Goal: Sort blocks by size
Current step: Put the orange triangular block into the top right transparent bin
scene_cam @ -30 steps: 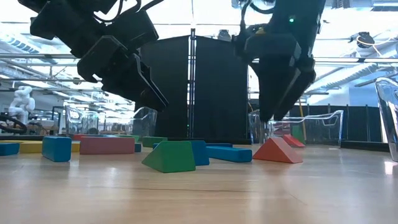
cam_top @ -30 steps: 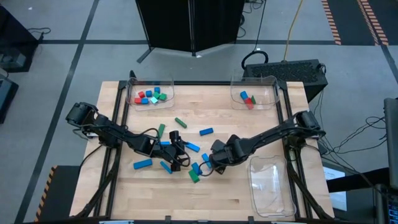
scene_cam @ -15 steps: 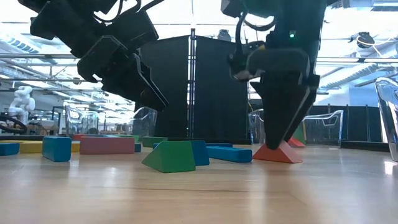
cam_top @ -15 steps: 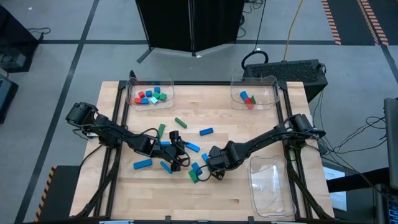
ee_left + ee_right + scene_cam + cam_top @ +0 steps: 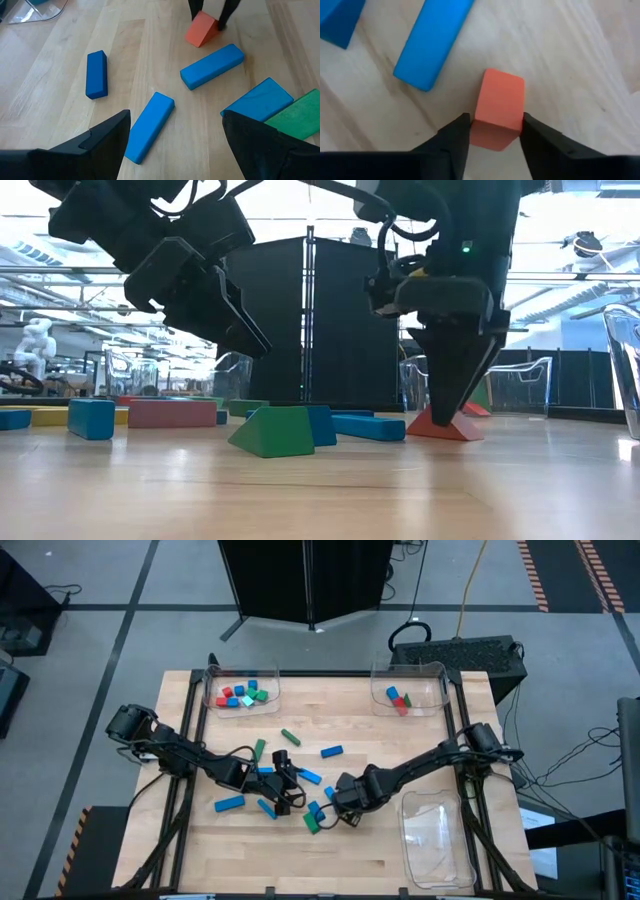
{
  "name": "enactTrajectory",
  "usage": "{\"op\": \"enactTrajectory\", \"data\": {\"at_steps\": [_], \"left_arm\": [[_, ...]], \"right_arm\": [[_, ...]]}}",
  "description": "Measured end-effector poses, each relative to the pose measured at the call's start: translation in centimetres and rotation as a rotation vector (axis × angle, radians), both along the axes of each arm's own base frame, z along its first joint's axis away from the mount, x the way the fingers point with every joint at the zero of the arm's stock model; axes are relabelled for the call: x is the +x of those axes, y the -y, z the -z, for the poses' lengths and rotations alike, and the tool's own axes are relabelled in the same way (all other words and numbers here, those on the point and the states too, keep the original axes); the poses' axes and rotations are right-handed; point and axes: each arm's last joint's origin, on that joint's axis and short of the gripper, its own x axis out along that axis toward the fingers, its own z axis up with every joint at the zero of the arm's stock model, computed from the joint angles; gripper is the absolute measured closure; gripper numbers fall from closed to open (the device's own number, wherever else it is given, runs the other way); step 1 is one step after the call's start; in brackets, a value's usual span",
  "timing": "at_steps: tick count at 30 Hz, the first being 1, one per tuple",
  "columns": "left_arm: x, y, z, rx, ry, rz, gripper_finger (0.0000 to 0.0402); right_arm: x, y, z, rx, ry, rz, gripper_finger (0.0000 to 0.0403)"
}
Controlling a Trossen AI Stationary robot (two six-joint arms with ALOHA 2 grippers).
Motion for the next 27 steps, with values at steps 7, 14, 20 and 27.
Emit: {"op": "enactTrajectory", "data": {"at_steps": [7,14,20,27], "left_arm": [[0.0,0.0,0.0,0.000,0.000,0.000,0.0084],[0.0,0.0,0.0,0.000,-0.001,0.000,0.0084],[0.0,0.0,0.0,0.001,-0.003,0.000,0.0084],[-0.1,0.0,0.1,0.004,-0.019,-0.002,0.0084]], "right_arm": [[-0.3,0.8,0.2,-0.035,-0.030,-0.126,0.0287],[-1.1,0.8,-2.0,-0.085,-0.037,-0.528,0.0269],[-2.0,0.7,-5.1,-0.123,0.037,-0.715,0.0279],[-3.5,2.1,-9.1,-0.132,0.139,-0.684,0.0275]]}}
